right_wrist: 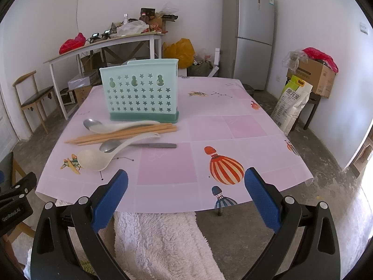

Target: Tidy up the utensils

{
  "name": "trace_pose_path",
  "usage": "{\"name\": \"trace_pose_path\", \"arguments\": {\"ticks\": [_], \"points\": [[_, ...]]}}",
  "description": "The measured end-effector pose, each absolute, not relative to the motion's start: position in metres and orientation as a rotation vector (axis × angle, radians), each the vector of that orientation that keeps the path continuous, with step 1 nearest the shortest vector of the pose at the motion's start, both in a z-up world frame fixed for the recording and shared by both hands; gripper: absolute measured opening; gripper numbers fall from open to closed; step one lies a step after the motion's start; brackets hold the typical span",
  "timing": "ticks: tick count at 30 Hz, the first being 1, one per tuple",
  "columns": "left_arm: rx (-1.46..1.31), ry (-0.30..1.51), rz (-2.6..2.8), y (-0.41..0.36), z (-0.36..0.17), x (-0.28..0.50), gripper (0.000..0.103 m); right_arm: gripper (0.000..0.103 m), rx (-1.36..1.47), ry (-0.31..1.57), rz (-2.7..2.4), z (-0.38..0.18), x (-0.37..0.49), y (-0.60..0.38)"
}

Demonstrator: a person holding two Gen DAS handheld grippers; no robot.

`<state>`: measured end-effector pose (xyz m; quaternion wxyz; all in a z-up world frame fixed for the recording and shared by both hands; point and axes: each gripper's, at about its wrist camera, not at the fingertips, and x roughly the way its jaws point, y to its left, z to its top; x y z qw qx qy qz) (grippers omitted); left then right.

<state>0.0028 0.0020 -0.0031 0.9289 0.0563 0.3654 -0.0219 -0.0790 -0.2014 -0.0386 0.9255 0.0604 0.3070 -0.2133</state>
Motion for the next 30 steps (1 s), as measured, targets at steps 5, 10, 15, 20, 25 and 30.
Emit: {"name": "trace_pose_path", "arguments": {"ticks": [5, 10, 15, 20, 25, 30], "points": [[0.119, 0.75, -0.044, 0.0029, -0.0038, 0.0025, 0.095, 0.097, 0.125, 0.63, -0.437, -0.0385, -0.0791, -0.202], [0.118, 0.751, -0.043, 0.0024, -0.0038, 0.0028, 0.095, 0.097, 0.126, 0.629, -0.437, -0.0384, -0.0791, -0.2021], [0.119, 0.751, -0.042, 0.0031, -0.0039, 0.0021, 0.095, 0.097, 0.126, 0.629, -0.435, -0.0382, -0.0789, -0.2021], [0.12, 0.751, -0.042, 0.0028, -0.0039, 0.0025, 0.095, 0.097, 0.128, 0.629, -0.436, -0.0379, -0.0791, -0.2019], [0.121, 0.752, -0.042, 0.0023, -0.0038, 0.0027, 0.095, 0.097, 0.129, 0.629, -0.435, -0.0382, -0.0788, -0.2022], [0.12, 0.756, -0.04, 0.005, -0.0039, 0.0028, 0.095, 0.097, 0.128, 0.629, -0.435, -0.0385, -0.0784, -0.2023]]}}
